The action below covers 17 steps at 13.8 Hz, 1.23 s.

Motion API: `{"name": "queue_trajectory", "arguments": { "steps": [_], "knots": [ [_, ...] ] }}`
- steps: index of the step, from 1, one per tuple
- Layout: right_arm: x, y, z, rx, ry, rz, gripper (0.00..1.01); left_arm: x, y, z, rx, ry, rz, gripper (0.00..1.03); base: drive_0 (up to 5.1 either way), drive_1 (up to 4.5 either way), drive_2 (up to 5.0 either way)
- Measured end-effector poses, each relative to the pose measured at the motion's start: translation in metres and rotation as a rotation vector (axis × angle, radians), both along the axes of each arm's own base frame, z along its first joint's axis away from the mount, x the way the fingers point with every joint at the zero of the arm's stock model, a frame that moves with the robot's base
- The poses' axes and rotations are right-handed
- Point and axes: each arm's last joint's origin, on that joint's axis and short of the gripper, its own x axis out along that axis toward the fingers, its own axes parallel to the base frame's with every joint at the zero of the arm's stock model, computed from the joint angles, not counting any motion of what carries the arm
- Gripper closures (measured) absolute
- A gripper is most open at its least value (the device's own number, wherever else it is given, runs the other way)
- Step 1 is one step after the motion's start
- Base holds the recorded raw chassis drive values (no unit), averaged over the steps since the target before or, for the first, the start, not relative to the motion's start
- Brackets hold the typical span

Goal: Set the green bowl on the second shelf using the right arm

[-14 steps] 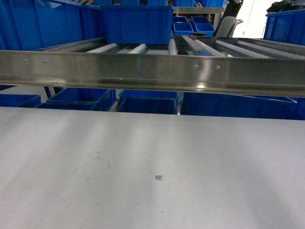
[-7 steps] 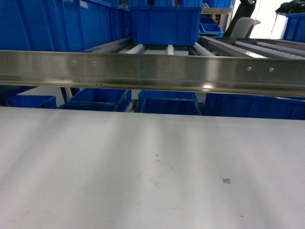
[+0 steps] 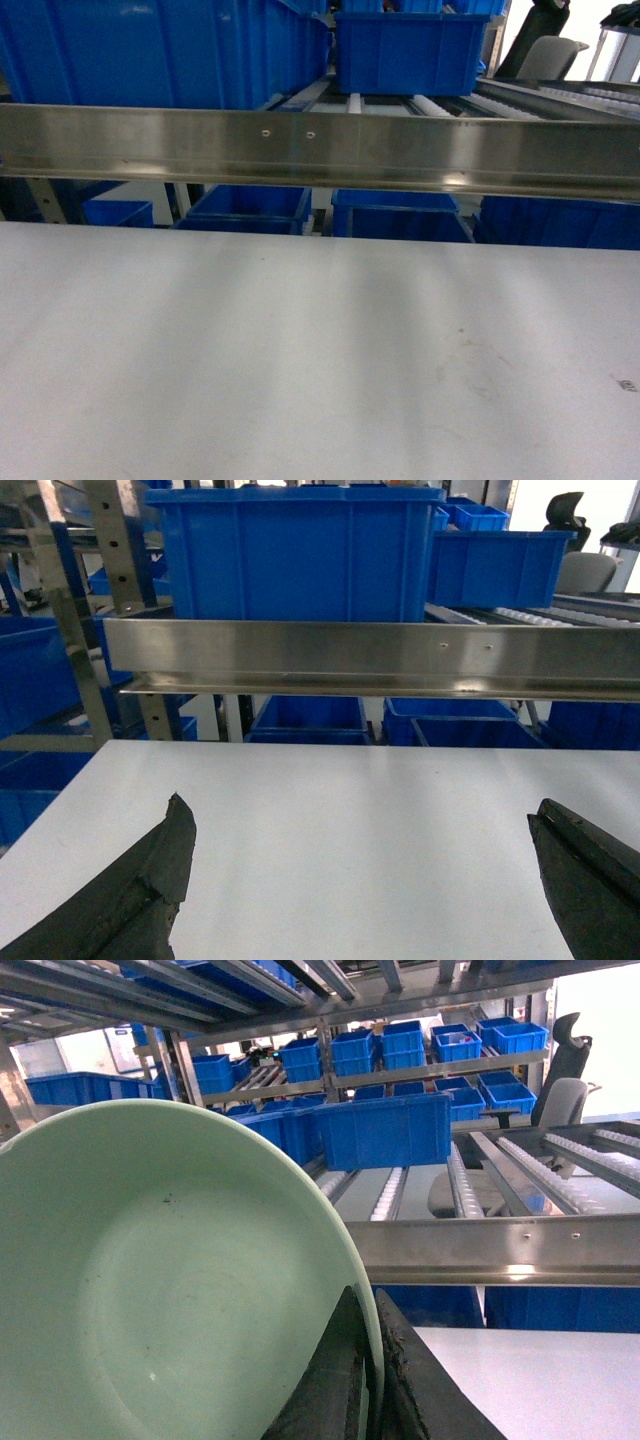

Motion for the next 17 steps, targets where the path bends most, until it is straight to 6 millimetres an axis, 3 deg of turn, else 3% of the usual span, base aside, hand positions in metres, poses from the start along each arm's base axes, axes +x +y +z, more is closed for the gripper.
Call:
{"name": "queue_trajectory", "arguments": {
  "steps": [17],
  "knots": [
    [0.0000,0.0000,0.0002,0.000,-0.002,0.000,0.99,0.0000,0.0000,-0.0001,0.000,0.001,0.000,0.05,-4.9,1.58,3.2]
  ]
}}
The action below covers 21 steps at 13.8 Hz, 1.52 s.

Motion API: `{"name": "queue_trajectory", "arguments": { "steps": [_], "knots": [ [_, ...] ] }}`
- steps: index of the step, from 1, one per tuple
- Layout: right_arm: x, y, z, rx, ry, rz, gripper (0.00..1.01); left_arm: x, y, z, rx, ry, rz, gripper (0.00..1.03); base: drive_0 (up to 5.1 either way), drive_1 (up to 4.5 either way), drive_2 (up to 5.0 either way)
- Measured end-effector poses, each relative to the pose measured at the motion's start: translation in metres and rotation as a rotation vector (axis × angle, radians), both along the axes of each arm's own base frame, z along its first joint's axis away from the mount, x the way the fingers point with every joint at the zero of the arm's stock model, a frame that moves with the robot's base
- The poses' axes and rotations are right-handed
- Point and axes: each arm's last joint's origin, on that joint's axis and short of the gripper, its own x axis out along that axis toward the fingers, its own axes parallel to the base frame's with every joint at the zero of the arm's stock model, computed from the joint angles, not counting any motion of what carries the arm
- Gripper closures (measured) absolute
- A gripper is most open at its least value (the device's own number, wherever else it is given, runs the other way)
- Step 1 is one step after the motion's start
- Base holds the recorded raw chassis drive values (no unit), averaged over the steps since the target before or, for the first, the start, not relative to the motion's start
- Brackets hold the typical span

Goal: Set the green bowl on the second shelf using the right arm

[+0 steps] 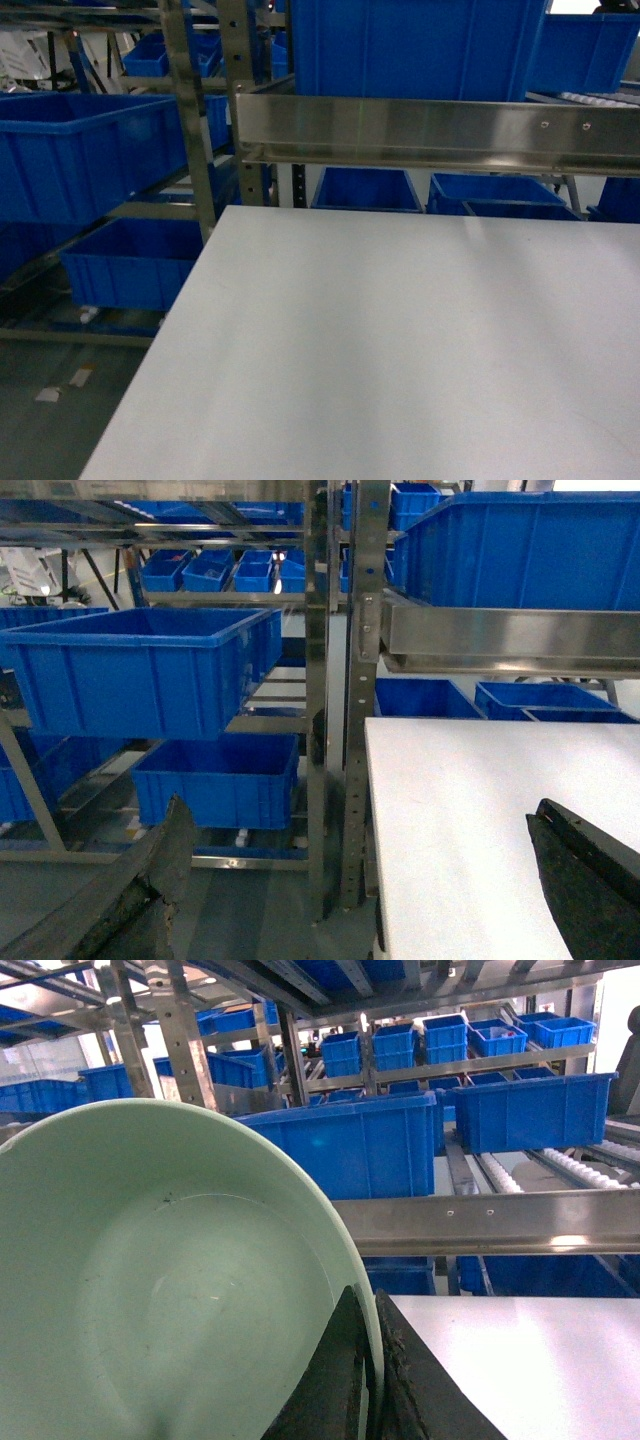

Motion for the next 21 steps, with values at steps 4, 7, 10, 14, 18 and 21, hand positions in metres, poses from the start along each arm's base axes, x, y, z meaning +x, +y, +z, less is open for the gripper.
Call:
{"name": "queue_trajectory", "arguments": {
  "steps": [4,7,10,14,18,21],
  "knots": [
    [-0.0001,0.0000,0.0000,0.000,0.000,0.000,0.99,0.0000,0.0000,0.0001,0.000,-0.001,0.001,0.05,-5.0,2.38,2.4],
    [0.0003,0.0000,-0.0002,0.000,0.003,0.000,0.99,0.0000,0.0000,0.0001,0.000,-0.001,0.000,0.05,-5.0,2.38,2.4],
    [0.0000,0.0000,-0.0002,0.000,0.002,-0.001,0.99,0.0000,0.0000,0.0001,0.000,-0.001,0.001,0.05,-5.0,2.38,2.4],
    [0.0000,0.0000,-0.0001,0.000,0.001,0.000,0.99,0.0000,0.0000,0.0001,0.000,-0.002,0.000,0.05,-4.9,2.43,2.4],
    [-0.0001,0.0000,0.0003,0.000,-0.003,0.000,0.99,0.0000,0.0000,0.0001,0.000,-0.001,0.000,0.05,-4.9,2.42,2.4],
    [-0.0001,0.0000,0.0001,0.000,-0.002,0.000,0.99,0.0000,0.0000,0.0001,0.000,-0.002,0.000,0.05,-5.0,2.38,2.4]
  ]
}}
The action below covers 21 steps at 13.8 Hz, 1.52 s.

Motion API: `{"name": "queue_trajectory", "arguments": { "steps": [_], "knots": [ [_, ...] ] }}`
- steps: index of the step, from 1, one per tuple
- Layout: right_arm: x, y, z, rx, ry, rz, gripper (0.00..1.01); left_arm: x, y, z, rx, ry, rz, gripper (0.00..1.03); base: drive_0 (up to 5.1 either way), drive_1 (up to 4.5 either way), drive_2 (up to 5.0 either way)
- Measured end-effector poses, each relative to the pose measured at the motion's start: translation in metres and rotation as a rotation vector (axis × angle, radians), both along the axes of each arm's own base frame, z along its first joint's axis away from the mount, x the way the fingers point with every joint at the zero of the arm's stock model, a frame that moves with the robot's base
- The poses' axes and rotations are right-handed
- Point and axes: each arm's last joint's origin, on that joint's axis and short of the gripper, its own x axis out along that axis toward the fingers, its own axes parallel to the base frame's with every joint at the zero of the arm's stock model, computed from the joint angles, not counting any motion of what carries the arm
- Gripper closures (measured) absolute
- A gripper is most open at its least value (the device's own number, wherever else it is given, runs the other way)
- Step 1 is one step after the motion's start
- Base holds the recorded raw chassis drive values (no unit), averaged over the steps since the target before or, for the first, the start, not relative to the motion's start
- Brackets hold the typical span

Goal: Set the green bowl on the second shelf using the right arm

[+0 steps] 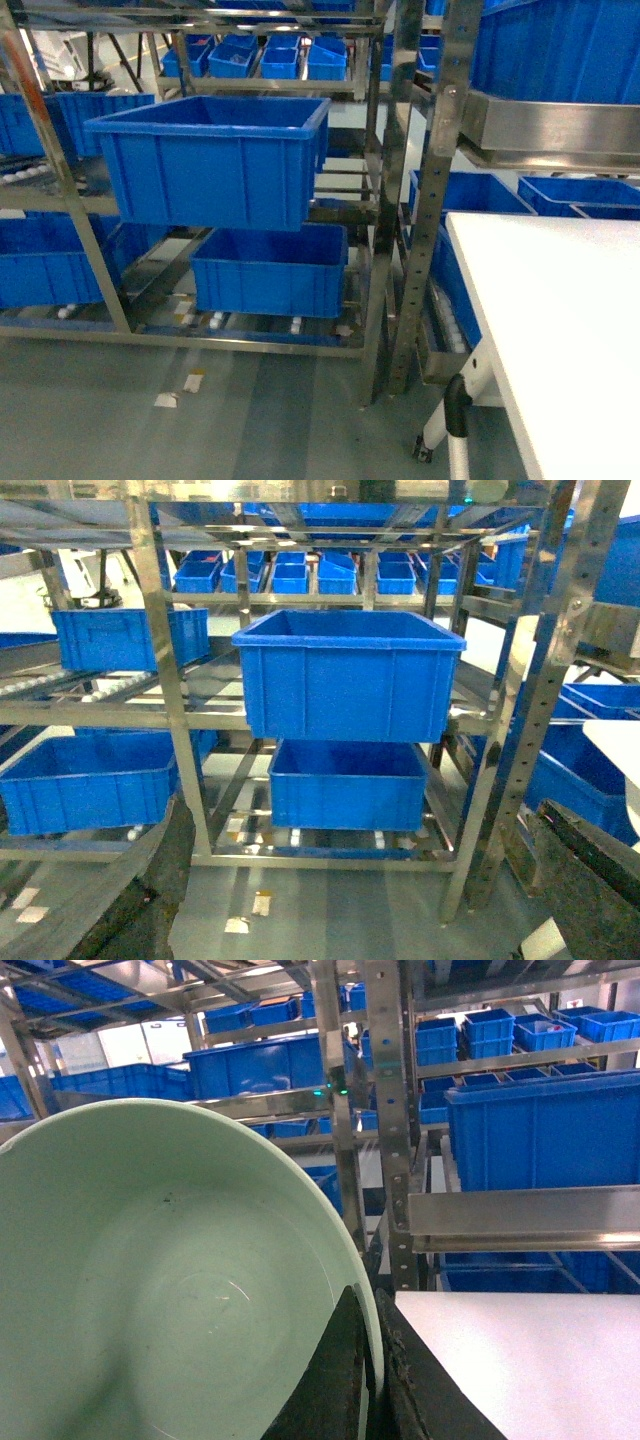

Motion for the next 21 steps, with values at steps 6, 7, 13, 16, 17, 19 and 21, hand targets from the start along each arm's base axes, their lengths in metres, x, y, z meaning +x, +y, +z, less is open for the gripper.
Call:
{"name": "queue_trajectory", "arguments": {
  "steps": [6,7,13,16,17,19,21],
  "knots": [
    [-0.0003,0.0000,0.0002,0.000,-0.002,0.000,0.99,0.0000,0.0000,0.0000,0.000,0.000,0.000,0.05,-5.0,2.38,2.4],
    [-0.0002,0.0000,-0.0002,0.000,0.002,0.000,0.99,0.0000,0.0000,-0.0002,0.000,0.002,0.000,0.05,-5.0,2.38,2.4],
    [-0.0002,0.0000,-0.0001,0.000,0.001,0.000,0.99,0.0000,0.0000,-0.0002,0.000,0.002,0.000,0.05,-5.0,2.38,2.4],
    [0.0000,0.0000,0.0001,0.000,-0.001,0.000,0.99,0.0000,0.0000,-0.0001,0.000,0.002,0.000,0.05,-5.0,2.38,2.4],
    [0.0005,0.0001,-0.0008,0.000,0.007,0.003,0.99,0.0000,0.0001,0.0000,0.000,0.000,0.004,0.05,-5.0,2.38,2.4],
    [0.0002,0.0001,-0.0007,-0.001,0.005,0.002,0.99,0.0000,0.0000,0.0000,0.000,0.000,0.002,0.05,-5.0,2.38,2.4],
    [0.0001,0.0001,-0.0005,-0.001,0.003,0.002,0.99,0.0000,0.0000,-0.0001,0.000,0.001,0.000,0.05,-2.4,3.40,-0.9]
  ]
}}
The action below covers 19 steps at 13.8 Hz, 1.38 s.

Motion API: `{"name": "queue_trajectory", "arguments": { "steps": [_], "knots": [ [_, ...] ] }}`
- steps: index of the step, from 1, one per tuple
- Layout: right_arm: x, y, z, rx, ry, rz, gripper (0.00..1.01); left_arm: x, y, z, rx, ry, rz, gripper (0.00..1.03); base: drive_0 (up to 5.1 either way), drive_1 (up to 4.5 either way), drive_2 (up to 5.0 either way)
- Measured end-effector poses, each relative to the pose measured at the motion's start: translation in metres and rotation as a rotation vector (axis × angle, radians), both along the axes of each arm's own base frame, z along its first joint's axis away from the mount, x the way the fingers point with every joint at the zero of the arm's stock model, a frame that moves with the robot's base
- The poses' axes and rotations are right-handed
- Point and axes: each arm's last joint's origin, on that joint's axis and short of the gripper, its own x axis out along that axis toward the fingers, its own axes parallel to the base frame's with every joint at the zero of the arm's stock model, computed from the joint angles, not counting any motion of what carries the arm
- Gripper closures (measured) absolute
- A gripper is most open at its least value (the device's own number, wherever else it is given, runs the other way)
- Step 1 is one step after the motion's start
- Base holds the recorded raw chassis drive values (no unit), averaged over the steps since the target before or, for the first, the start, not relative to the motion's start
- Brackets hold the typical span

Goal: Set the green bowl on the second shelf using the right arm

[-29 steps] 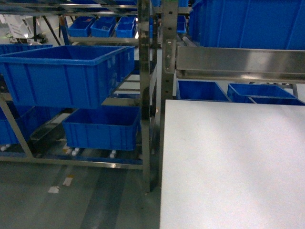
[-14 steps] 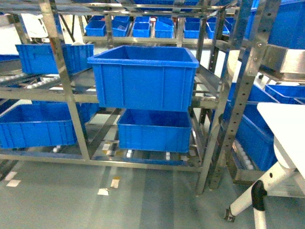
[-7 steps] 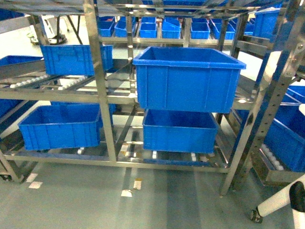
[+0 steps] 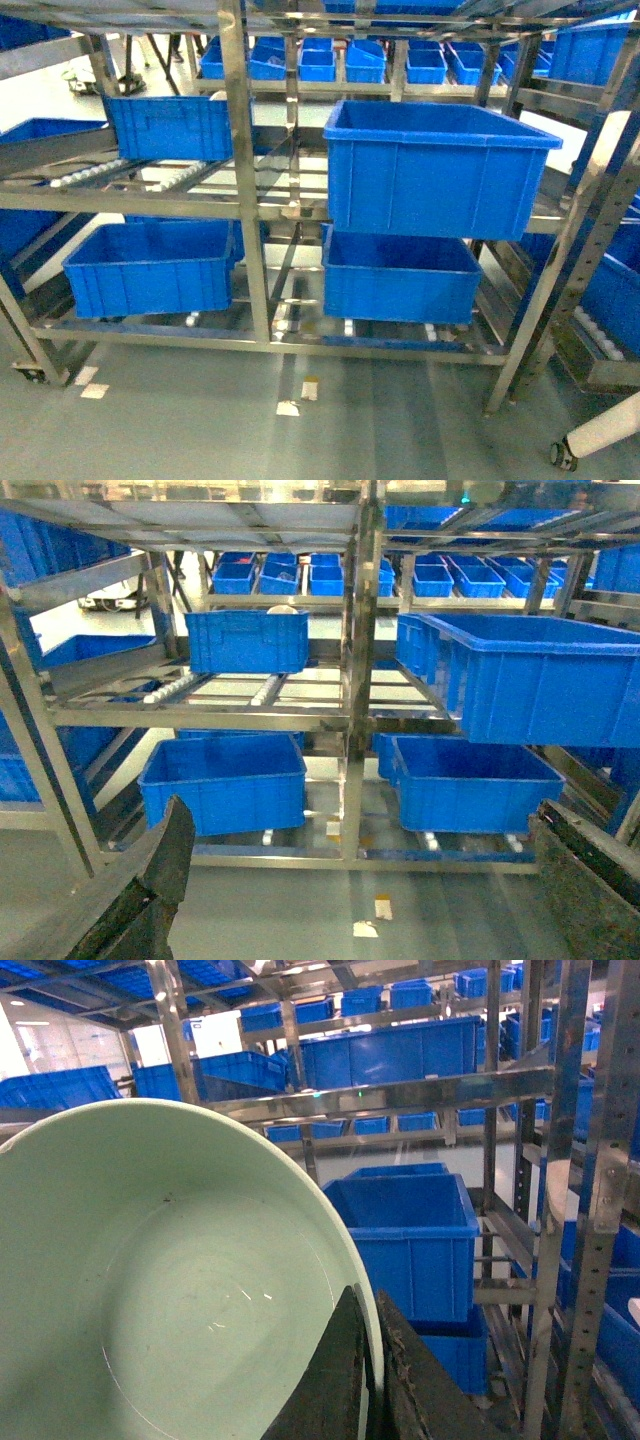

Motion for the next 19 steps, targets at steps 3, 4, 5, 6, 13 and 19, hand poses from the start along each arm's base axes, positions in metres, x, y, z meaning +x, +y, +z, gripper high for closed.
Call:
{"name": "queue_trajectory", "arguments": {
  "steps": [3,4,5,6,13,19],
  "knots": [
    [-0.0007,0.0000,0.0005,0.000,-0.005,0.000,0.99,0.0000,0.0000,0.0000,0.000,0.000,0.000,0.05,0.2,4.43,-4.1],
    [-0.0007,0.0000,0.0005,0.000,-0.005,0.000,0.99,0.0000,0.0000,-0.0001,0.000,0.001,0.000,0.05,0.1,4.36,-4.2],
    [-0.0007,0.0000,0.0006,0.000,-0.006,0.000,0.99,0.0000,0.0000,0.0000,0.000,0.000,0.000,0.05,0.1,4.36,-4.2],
    [-0.0006,0.0000,0.0004,0.000,-0.004,0.000,0.99,0.0000,0.0000,0.0000,0.000,0.000,0.000,0.05,0.1,4.36,-4.2],
    [-0.0007,0.0000,0.0001,0.000,-0.002,-0.001,0.99,0.0000,0.0000,-0.0001,0.000,0.001,-0.001,0.05,0.0,4.29,-4.3],
    [0.0001,0.0000,-0.0003,0.000,0.001,-0.002,0.99,0.0000,0.0000,0.0001,0.000,-0.001,-0.001,0.05,0.1,4.37,-4.2]
  ]
}}
